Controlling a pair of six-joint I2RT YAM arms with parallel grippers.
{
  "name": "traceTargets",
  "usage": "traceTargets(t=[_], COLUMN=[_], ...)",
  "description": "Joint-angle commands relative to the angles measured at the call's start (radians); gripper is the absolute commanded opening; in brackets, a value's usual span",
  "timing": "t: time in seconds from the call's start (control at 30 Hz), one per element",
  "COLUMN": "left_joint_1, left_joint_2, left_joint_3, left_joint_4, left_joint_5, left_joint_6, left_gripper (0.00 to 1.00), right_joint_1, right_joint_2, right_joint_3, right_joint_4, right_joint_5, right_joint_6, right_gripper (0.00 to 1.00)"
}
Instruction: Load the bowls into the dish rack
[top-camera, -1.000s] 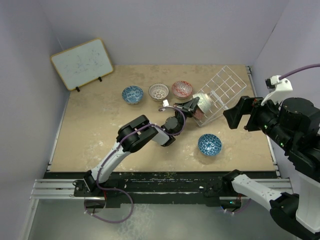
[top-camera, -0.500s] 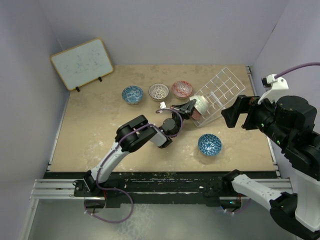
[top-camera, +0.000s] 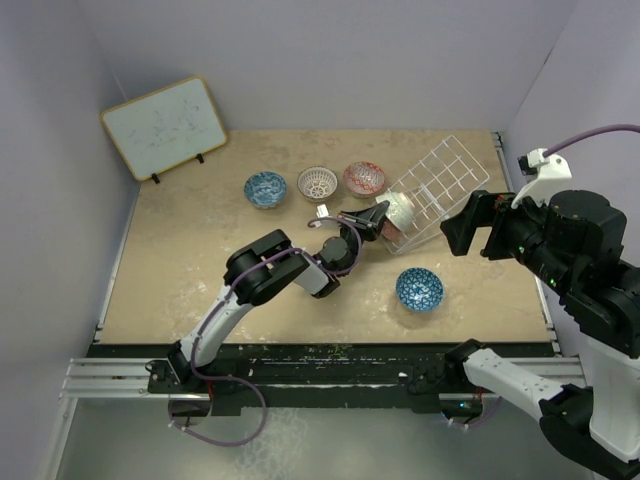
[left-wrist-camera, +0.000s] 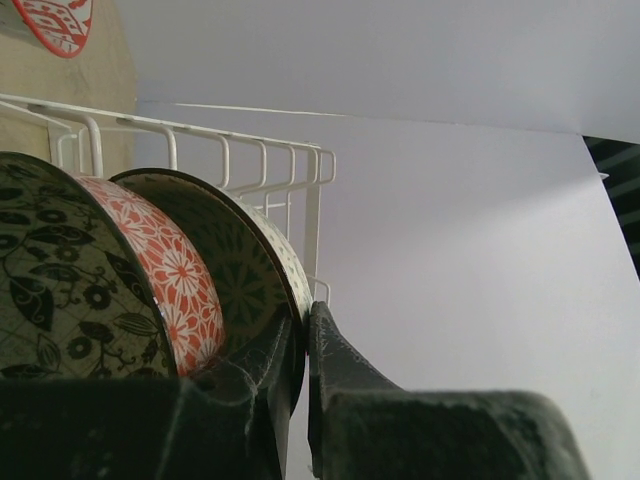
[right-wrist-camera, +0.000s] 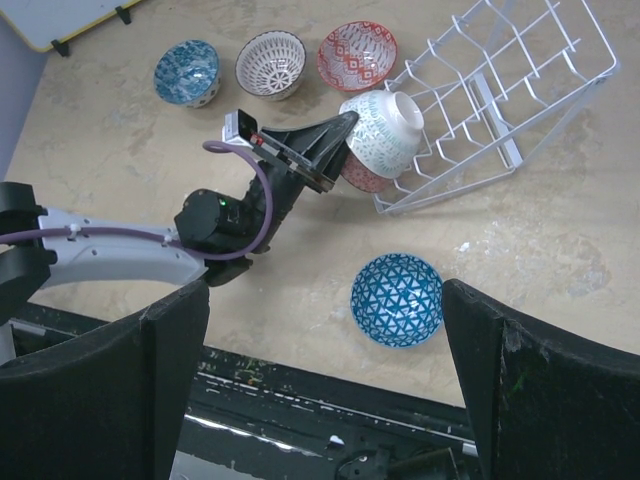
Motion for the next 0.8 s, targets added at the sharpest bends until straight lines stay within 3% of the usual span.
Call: traceTargets(t=[0.0, 0.27, 0.77], left_joint_1=[0.008, 0.015, 0.032], left_joint_2=[-0.111, -0.172, -0.251], left_joint_3=[-0.019, -0.055, -0.136], left_joint_4=[0.021, -0.108, -0.227], left_joint_5=[0.019, 0.063, 0.108], left_joint_6=[-0.025, -0.045, -0.033], left_gripper=[0.12, 0.18, 0.53], right_joint_1=[-0.002, -0.003, -0.003], right_joint_2=[-0.005, -0.009, -0.02], right_joint_3=[-0.005, -0.008, -0.015], right_joint_4=[0.042, 0.042, 0.045], right_joint_5=[-0.019, -0.02, -0.031], right_joint_6=[-0.009, -0.009, 0.001], right_gripper=[1.0, 1.0, 1.0])
